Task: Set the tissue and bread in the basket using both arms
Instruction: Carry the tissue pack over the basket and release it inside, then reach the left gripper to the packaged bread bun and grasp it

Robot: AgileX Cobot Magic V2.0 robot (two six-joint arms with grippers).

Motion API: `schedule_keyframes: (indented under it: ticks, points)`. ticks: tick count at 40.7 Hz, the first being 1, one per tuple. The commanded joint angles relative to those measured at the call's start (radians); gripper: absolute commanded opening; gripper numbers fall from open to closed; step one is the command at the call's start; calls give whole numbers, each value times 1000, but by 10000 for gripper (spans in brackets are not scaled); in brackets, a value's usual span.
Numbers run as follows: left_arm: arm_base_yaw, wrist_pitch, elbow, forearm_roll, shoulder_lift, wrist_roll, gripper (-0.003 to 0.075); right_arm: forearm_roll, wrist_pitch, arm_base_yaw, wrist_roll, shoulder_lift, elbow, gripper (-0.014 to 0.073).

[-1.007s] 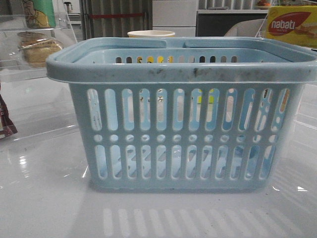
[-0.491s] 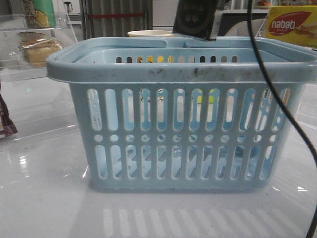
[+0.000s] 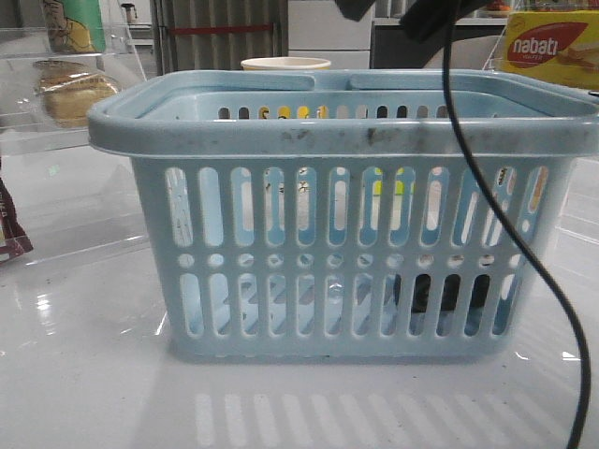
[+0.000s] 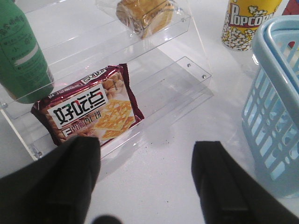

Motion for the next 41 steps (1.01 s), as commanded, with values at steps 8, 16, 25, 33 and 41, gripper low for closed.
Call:
schedule_keyframes:
  ticks: [8,16,25,33,41]
  points:
    - [-1,-136,-40,-12,52,-10,487,32,-16,32,-132,-283,134,550]
    - [-1,-150,-122,-64,219,-10,522,32,2,32,-132,-402,209,550]
    - [-1,-191,-286,-215,473,-10,540,32,11,32,-132,-426,218,550]
    - [-1,-211,-465,-219,680,-10,539,32,11,32,-132,-425,218,550]
    - [-1,-209,-624,-210,861,-8,539,32,11,32,-132,-425,218,550]
